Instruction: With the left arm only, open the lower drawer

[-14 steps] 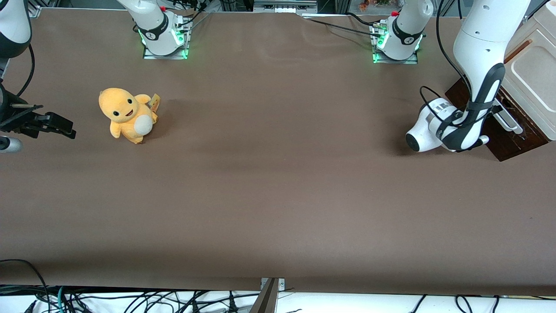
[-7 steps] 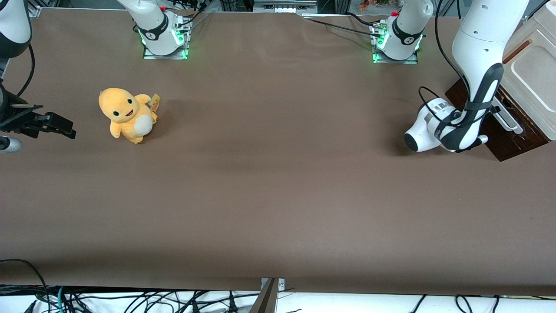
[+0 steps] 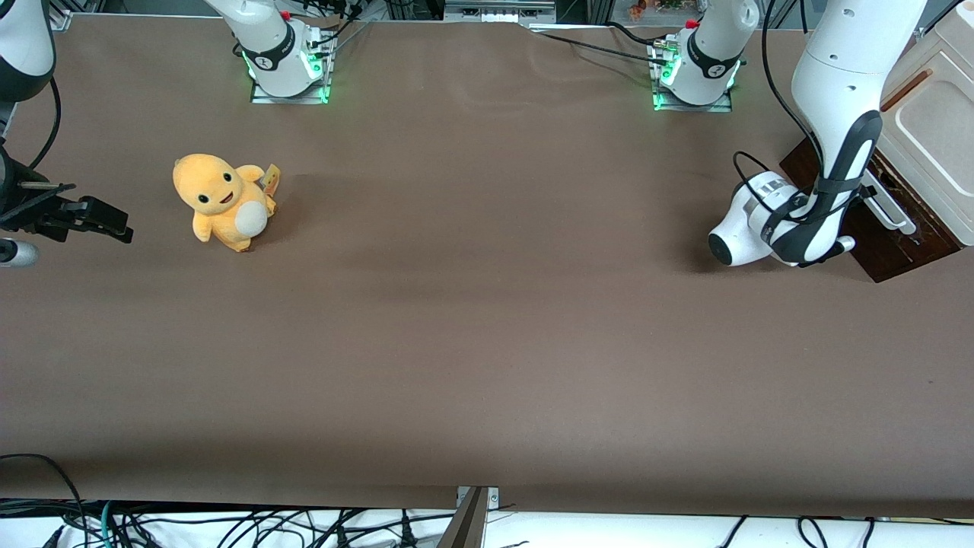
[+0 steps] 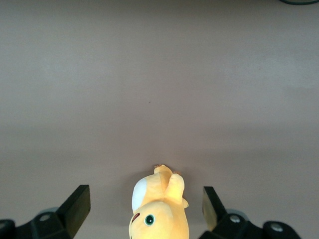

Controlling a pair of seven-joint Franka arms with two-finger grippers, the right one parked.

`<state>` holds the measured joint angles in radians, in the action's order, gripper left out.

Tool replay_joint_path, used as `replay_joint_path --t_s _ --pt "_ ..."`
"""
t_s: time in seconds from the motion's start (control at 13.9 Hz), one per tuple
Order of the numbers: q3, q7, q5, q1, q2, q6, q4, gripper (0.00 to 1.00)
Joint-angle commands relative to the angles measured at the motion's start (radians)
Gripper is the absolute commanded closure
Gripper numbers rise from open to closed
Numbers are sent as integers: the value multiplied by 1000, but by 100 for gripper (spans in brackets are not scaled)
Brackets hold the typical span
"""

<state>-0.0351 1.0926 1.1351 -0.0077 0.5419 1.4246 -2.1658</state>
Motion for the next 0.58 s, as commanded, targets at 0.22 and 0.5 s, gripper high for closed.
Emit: replay_joint_path --t_s 0.22,0.5 --pt "-3 -26 -43 -40 19 -47 49 96" --pt "-3 -25 -69 -71 33 -52 58 97"
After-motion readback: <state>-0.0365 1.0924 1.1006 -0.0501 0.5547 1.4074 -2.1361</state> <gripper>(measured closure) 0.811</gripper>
